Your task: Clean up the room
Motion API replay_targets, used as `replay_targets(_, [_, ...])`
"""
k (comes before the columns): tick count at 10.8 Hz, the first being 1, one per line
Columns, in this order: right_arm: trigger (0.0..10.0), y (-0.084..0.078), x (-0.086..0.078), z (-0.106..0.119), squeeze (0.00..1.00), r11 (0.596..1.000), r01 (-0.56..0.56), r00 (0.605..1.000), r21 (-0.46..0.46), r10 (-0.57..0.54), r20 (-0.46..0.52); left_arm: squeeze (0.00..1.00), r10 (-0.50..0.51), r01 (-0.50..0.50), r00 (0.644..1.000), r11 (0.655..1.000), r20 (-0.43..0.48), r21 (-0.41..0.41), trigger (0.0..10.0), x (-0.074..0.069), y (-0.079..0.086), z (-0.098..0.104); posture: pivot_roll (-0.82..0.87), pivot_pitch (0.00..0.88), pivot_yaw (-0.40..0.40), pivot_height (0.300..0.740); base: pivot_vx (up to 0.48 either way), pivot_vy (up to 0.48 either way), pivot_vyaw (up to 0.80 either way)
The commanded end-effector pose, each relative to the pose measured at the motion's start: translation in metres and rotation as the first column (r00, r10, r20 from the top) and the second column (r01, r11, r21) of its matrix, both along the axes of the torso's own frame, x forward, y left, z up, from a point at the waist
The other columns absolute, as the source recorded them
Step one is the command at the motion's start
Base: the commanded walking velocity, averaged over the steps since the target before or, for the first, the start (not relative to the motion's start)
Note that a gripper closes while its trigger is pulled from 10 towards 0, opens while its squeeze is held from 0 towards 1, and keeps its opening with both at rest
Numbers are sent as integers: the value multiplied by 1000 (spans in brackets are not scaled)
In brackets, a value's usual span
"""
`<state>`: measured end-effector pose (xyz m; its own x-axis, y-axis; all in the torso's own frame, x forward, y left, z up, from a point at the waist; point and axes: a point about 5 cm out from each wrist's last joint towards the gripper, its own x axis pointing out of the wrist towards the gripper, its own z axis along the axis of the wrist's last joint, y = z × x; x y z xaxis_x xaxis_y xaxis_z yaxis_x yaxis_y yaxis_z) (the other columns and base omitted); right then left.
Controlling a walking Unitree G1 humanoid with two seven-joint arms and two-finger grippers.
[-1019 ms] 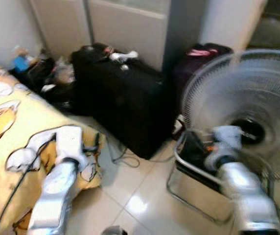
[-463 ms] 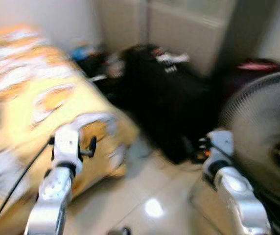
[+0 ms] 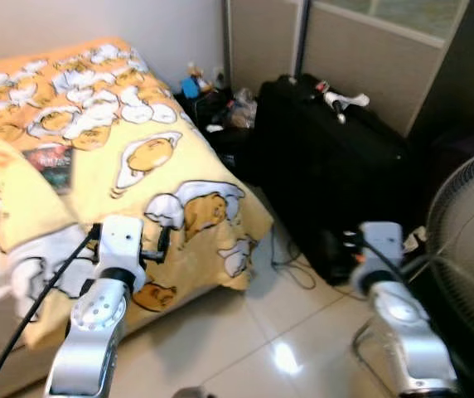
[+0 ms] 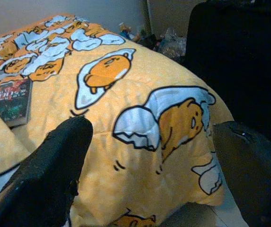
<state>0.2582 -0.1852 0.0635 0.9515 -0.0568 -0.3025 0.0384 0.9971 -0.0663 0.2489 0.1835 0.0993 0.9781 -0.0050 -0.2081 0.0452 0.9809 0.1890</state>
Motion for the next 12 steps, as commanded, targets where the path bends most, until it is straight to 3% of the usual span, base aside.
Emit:
replay_targets(1, [10000, 9, 4, 3, 1000, 1000, -20, 1000, 7, 20, 18, 0, 10, -10, 1000, 1000, -12, 26, 10000, 1, 6, -1, -81, 0, 23, 740, 0, 345, 0])
replay_targets(2, [10000, 8, 5, 4, 0, 998, -22, 999, 51, 20, 27, 0, 7, -6, 1000, 1000, -16, 29, 10000, 1, 6, -1, -82, 0, 21, 740, 0, 349, 0])
replay_targets(4, [10000, 9, 5, 5, 0, 993, -17, 1000, 113, 15, 19, 0, 33, -33, 999, 999, -17, 13, 10000, 1, 7, -1, -80, 0, 17, 740, 0, 352, 0])
replay_targets(12, [10000, 16, 8, 7, 0, 993, -50, 998, 106, 46, 42, 0, 37, -37, 999, 999, -12, 16, 10000, 2, 8, -1, -74, 0, 15, 740, 0, 349, 0])
